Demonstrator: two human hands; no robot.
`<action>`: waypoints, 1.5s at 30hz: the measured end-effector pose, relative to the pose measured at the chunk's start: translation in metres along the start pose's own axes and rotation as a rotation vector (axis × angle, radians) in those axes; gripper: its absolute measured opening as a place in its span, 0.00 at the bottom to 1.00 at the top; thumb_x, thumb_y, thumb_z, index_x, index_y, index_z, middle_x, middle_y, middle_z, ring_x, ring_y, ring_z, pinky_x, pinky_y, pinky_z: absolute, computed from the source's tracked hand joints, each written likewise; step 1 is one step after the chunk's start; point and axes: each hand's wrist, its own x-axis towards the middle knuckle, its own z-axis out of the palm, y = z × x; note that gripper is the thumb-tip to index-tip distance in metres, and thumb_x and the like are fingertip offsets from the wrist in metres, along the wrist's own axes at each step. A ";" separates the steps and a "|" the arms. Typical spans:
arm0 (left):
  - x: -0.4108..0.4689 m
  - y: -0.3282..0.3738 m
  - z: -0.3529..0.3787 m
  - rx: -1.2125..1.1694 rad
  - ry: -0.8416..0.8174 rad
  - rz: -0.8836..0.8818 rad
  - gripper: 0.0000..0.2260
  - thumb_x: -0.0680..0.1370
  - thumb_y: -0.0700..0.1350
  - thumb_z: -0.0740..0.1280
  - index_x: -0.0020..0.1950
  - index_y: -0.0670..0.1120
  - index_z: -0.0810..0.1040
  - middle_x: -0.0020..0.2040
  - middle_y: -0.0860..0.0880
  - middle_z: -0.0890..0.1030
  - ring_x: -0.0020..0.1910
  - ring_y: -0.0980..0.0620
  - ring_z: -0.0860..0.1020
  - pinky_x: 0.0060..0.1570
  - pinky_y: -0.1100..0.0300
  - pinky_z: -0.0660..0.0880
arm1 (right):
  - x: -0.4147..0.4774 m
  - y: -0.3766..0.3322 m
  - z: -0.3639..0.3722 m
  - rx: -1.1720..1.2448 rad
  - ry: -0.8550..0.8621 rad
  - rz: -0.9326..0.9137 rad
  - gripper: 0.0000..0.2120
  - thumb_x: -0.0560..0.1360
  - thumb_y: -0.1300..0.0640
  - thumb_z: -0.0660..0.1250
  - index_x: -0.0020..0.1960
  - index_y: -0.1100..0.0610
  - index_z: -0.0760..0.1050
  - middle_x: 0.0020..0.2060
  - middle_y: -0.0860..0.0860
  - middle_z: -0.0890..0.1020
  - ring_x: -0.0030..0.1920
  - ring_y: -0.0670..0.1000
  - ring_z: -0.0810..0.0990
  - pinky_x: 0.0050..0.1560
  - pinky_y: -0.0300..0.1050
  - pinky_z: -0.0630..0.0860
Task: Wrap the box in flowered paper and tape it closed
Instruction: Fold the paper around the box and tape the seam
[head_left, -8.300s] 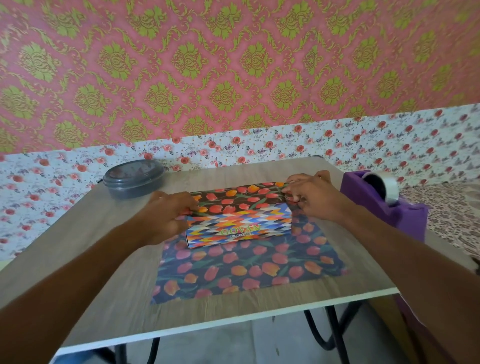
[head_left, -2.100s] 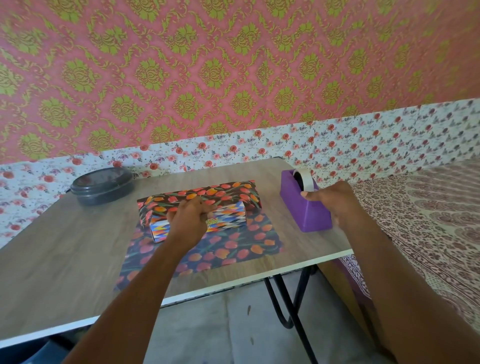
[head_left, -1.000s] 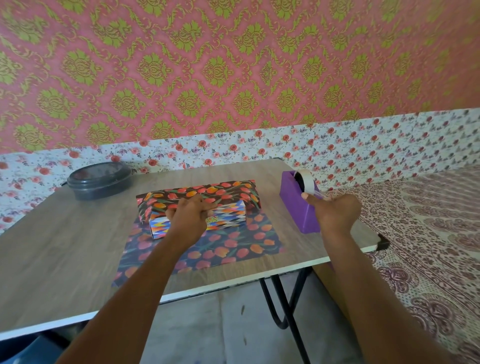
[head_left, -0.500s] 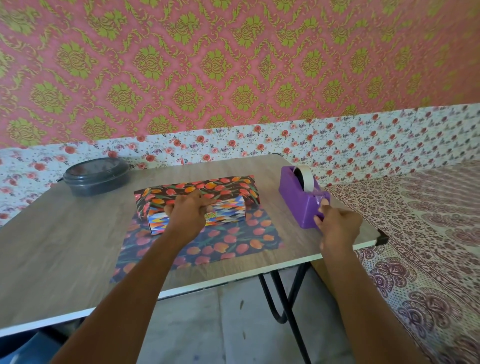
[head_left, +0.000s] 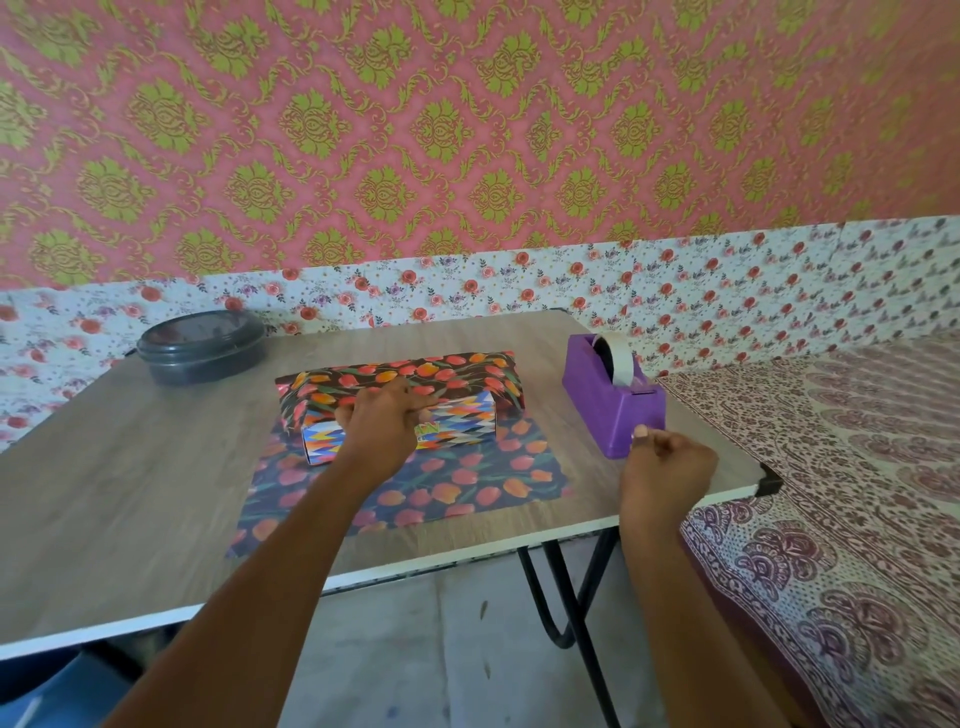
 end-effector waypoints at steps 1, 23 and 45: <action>0.000 0.000 0.000 0.000 0.005 -0.001 0.12 0.83 0.43 0.63 0.59 0.53 0.84 0.56 0.53 0.78 0.61 0.45 0.72 0.53 0.50 0.58 | -0.001 0.000 -0.001 0.014 -0.001 0.013 0.05 0.78 0.59 0.71 0.47 0.61 0.81 0.52 0.60 0.82 0.45 0.54 0.83 0.46 0.40 0.80; -0.006 0.004 -0.005 0.026 0.029 0.012 0.12 0.83 0.43 0.63 0.58 0.55 0.84 0.56 0.54 0.79 0.58 0.47 0.74 0.49 0.53 0.56 | -0.035 -0.065 0.088 0.086 -0.625 0.051 0.24 0.73 0.66 0.74 0.68 0.59 0.75 0.30 0.54 0.83 0.22 0.42 0.74 0.23 0.36 0.69; -0.002 0.003 -0.003 0.091 -0.011 0.024 0.13 0.82 0.43 0.65 0.61 0.56 0.83 0.58 0.53 0.77 0.59 0.44 0.73 0.57 0.49 0.62 | -0.022 -0.099 0.135 -0.542 -0.784 -0.025 0.11 0.66 0.68 0.77 0.39 0.63 0.74 0.26 0.56 0.78 0.14 0.44 0.70 0.21 0.35 0.68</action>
